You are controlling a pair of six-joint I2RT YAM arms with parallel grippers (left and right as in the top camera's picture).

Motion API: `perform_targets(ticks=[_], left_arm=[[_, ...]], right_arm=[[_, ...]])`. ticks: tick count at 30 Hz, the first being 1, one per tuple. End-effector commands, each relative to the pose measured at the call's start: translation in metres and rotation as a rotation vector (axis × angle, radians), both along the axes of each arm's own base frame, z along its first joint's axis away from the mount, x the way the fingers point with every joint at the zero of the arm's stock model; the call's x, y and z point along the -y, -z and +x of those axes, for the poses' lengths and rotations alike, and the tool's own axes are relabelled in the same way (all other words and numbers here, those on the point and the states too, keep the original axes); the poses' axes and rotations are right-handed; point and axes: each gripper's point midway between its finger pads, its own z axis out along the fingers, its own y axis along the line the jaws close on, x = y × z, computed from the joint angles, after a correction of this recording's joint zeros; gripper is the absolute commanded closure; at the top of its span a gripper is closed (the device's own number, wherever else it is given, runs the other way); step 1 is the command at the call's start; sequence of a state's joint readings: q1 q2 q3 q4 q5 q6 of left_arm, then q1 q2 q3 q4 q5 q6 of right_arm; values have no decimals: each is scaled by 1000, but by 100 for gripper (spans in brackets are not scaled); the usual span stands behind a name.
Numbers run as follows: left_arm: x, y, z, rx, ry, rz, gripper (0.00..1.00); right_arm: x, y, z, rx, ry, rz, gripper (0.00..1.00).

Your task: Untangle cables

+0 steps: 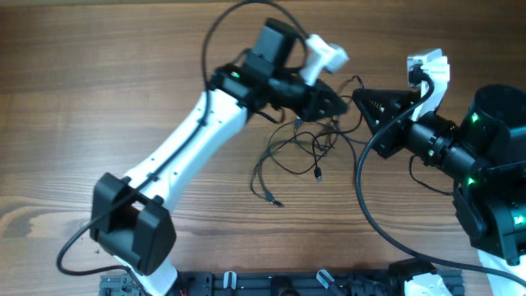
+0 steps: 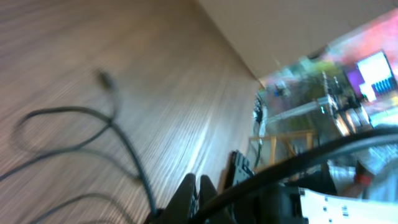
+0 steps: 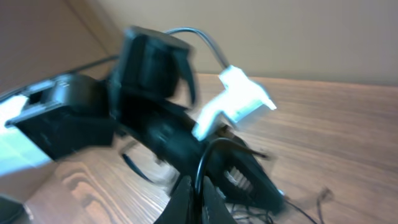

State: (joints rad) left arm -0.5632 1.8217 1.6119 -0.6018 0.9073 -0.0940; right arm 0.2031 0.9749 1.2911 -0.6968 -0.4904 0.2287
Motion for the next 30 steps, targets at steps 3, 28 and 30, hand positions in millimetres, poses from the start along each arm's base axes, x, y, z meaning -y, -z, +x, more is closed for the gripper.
perform_targets(ticks=[3, 28, 30], left_arm=[[-124, -125, 52, 165, -429, 9, 96], [-260, -269, 9, -386, -1359, -494, 96], [-260, -269, 9, -386, -1359, -493, 96]], right_arm=[[15, 2, 5, 12, 87, -51, 93], [-171, 120, -24, -55, -739, -228, 7], [-185, 128, -31, -51, -760, -255, 12]])
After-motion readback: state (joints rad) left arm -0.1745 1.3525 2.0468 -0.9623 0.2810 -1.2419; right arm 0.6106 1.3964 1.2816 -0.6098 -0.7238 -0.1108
